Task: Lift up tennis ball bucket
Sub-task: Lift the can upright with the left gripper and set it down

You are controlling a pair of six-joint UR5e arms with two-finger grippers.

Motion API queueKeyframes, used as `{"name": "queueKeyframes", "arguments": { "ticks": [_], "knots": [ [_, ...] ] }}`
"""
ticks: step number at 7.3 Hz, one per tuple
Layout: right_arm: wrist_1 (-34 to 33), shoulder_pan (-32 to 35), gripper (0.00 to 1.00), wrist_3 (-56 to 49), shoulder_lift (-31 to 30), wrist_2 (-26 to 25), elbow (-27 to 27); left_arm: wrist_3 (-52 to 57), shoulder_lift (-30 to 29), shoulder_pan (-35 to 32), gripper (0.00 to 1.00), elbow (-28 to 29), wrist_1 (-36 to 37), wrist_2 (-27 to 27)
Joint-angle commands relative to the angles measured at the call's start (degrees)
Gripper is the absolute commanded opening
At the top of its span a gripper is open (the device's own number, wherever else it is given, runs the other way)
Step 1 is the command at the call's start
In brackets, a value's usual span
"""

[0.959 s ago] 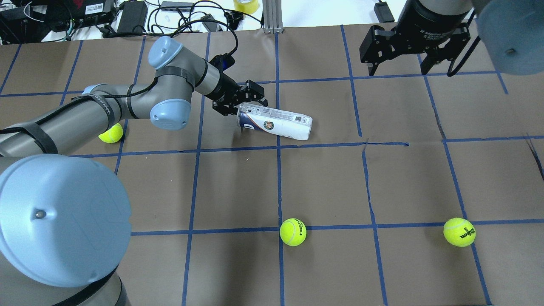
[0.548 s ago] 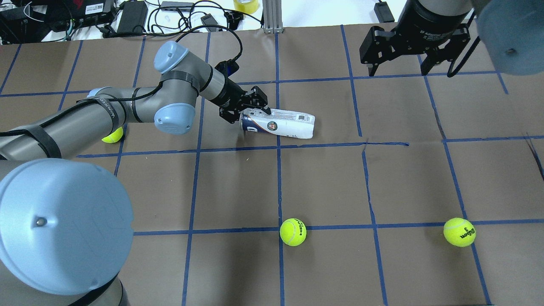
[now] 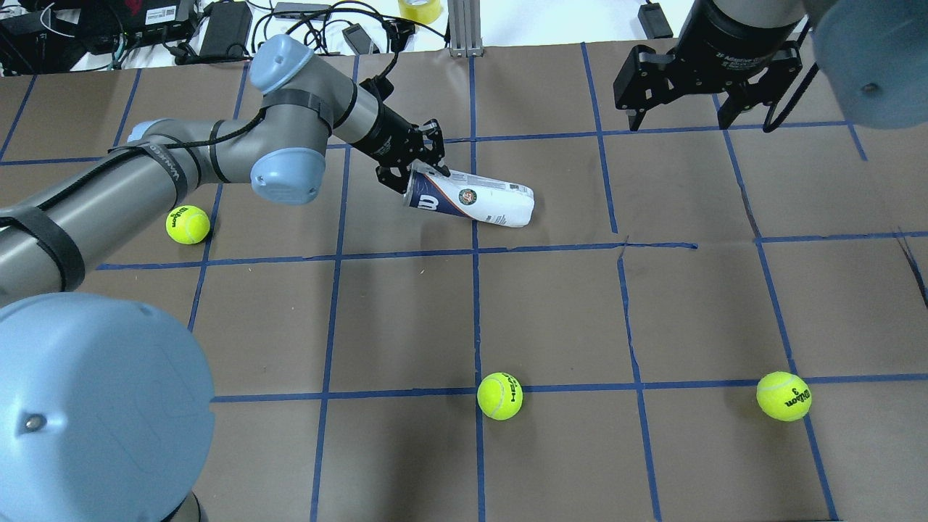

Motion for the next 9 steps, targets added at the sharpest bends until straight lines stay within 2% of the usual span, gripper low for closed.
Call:
{"name": "queueKeyframes", "arguments": {
  "ticks": [1, 2, 3, 5, 7, 9],
  "knots": [
    [-0.09, 0.0, 1.0, -0.1, -0.02, 0.0, 0.99, -0.61, 2.38, -0.02, 0.0, 9.96, -10.84, 8.55],
    [-0.09, 0.0, 1.0, -0.11, -0.02, 0.0, 1.08, -0.35, 2.91, -0.02, 0.0, 12.35, -11.65, 11.21],
    [-0.09, 0.0, 1.0, -0.11, -0.02, 0.0, 1.09, 0.78, 3.09, -0.72, 0.0, 13.68, -10.7, 19.77],
    [-0.18, 0.0, 1.0, -0.02, -0.02, 0.0, 1.09, 10.69, 2.48, -2.3, 0.0, 14.4, -7.47, 27.37],
    [-0.62, -0.09, 1.0, -0.55, -0.02, 0.0, 1.09, 13.17, 0.82, -5.45, 0.0, 13.44, -4.82, 29.43],
    [-0.61, -0.17, 1.0, -0.55, -0.02, 0.0, 1.09, 11.96, 0.46, -6.96, 0.0, 8.98, -0.87, 29.43]
  ]
}}
